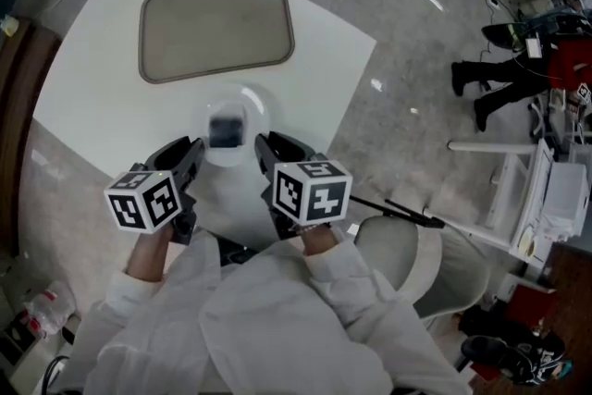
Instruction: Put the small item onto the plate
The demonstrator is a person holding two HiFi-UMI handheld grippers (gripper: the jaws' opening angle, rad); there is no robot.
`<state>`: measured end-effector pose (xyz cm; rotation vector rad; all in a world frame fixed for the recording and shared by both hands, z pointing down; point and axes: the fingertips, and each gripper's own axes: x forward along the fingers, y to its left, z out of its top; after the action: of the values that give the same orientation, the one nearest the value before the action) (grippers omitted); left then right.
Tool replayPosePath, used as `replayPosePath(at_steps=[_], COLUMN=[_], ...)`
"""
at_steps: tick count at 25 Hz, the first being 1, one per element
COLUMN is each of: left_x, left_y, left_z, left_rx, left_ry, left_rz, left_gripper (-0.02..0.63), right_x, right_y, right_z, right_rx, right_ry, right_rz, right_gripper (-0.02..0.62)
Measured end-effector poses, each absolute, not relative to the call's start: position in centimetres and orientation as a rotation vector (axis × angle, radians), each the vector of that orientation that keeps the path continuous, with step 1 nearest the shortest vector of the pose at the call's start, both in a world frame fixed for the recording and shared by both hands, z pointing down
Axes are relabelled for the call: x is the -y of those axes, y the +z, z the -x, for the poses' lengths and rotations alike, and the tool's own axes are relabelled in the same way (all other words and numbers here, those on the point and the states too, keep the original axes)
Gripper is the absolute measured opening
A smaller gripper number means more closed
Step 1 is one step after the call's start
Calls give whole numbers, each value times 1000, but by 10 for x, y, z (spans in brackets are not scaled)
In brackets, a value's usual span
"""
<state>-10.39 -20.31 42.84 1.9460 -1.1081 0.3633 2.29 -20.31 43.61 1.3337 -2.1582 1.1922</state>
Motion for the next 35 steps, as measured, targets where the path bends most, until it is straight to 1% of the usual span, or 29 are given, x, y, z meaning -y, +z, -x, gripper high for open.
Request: replayPosePath(at_steps=[7, 18, 29, 35], left_x=[254, 332, 406, 427], left_y=[423, 433, 445, 457], left_z=[120, 140, 138, 136], left_rx=[1079, 1040, 1033, 1034], left_ry=[363, 370, 386, 418], left_rz=[-1965, -1995, -2039, -2046], left_gripper=[103, 103, 103, 103], right_x=[254, 324, 392, 415], right_y=[429, 445, 461, 471], right_z=[-7, 13, 11, 10], right_rx=[2162, 2139, 2115, 2108], right_ry=[1192, 1222, 1274, 1289], right_rz=[-1384, -1408, -1490, -1504], right_gripper=[83, 83, 83, 83])
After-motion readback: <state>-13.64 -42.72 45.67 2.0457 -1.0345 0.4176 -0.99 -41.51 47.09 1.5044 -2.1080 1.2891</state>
